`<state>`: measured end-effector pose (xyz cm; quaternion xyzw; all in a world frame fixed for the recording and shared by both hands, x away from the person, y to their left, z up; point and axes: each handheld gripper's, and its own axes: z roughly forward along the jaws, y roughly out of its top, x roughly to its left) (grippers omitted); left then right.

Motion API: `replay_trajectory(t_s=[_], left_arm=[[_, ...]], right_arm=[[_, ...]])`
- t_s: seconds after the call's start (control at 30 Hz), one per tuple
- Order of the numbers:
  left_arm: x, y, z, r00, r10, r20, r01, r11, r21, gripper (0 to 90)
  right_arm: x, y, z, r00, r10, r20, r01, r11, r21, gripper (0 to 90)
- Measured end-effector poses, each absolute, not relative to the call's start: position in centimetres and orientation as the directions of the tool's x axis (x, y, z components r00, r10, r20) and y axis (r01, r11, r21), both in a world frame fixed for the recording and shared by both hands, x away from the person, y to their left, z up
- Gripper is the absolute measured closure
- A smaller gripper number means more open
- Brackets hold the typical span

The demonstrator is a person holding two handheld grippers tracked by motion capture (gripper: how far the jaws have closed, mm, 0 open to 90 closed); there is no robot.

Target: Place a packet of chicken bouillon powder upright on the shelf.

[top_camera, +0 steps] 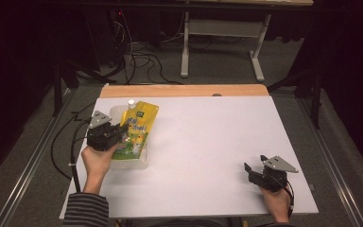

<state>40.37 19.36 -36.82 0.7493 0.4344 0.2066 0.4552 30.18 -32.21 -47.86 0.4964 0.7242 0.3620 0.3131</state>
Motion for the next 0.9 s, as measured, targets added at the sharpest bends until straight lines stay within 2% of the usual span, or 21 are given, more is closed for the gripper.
replay_trajectory(t_s=[0.2, 0.43, 0.53, 0.57, 0.73, 0.9], left_arm=[[40.3, 19.3, -36.2, 0.536, 0.838, -0.102, 0.531, -0.241, 0.812, 77.7], [40.4, 19.0, -36.1, 0.545, 0.833, -0.096, 0.566, -0.281, 0.775, 81.0], [40.2, 18.8, -36.1, 0.546, 0.835, -0.074, 0.548, -0.289, 0.785, 83.0], [40.0, 18.8, -36.1, 0.548, 0.834, -0.064, 0.536, -0.291, 0.793, 88.9], [39.5, 18.1, -36.2, 0.559, 0.829, -0.007, 0.476, -0.313, 0.822, 89.9], [39.4, 18.3, -36.7, 0.541, 0.840, -0.037, 0.417, -0.230, 0.879, 90.0]], right_arm=[[30.3, -32.2, -47.9, -0.306, 0.947, -0.094, 0.495, 0.243, 0.834, 29.4], [30.3, -32.0, -47.9, -0.306, 0.947, -0.100, 0.501, 0.250, 0.828, 29.3], [30.3, -32.0, -47.9, -0.306, 0.947, -0.101, 0.500, 0.250, 0.829, 29.3], [30.3, -32.0, -47.9, -0.305, 0.947, -0.101, 0.500, 0.250, 0.829, 29.3], [30.3, -32.1, -47.9, -0.304, 0.947, -0.099, 0.504, 0.248, 0.827, 29.3], [30.3, -32.1, -47.9, -0.308, 0.946, -0.097, 0.498, 0.248, 0.831, 29.3]])
